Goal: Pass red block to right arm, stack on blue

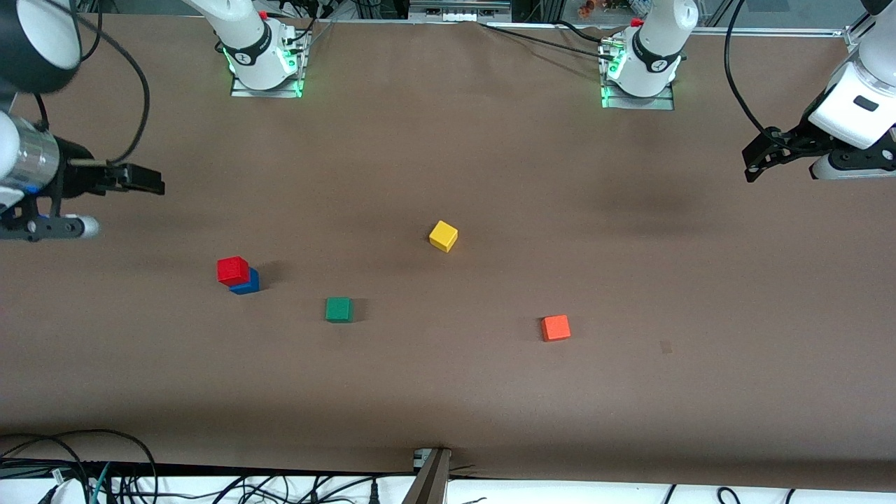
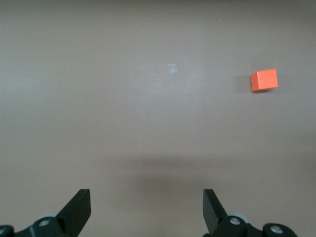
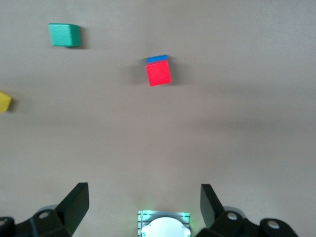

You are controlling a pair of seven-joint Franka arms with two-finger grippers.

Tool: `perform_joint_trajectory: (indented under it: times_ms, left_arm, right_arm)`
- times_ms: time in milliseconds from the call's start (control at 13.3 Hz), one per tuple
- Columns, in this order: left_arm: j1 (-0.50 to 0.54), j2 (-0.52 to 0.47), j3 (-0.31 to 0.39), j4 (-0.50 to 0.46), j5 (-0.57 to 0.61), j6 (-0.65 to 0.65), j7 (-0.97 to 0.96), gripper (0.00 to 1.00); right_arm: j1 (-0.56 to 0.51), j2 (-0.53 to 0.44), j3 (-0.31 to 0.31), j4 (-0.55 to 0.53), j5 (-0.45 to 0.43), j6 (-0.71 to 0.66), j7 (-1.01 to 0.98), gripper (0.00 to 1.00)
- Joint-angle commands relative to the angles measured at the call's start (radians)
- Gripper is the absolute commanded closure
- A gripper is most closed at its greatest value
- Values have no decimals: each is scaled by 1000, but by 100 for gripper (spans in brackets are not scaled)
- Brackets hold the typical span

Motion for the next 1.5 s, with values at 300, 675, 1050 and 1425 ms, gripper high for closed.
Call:
perform_joint_trajectory:
  times_ms: [300, 675, 1050, 1425]
  left_arm:
    - [10, 19, -12, 29, -15, -47, -9, 0]
    - [4, 56, -15, 75, -14, -73, -6, 0]
    - [2, 57, -23, 83, -15, -93, -5, 0]
    - [2, 59, -31, 89, -15, -97, -6, 0]
  right_arm:
    - [-92, -202, 76, -131, -24, 15, 7, 0]
    - [-86, -231, 76, -137, -76, -43, 10, 0]
    - [-83, -173, 72, -88, -84, -43, -1, 0]
    - [-89, -165, 71, -86, -84, -39, 4, 0]
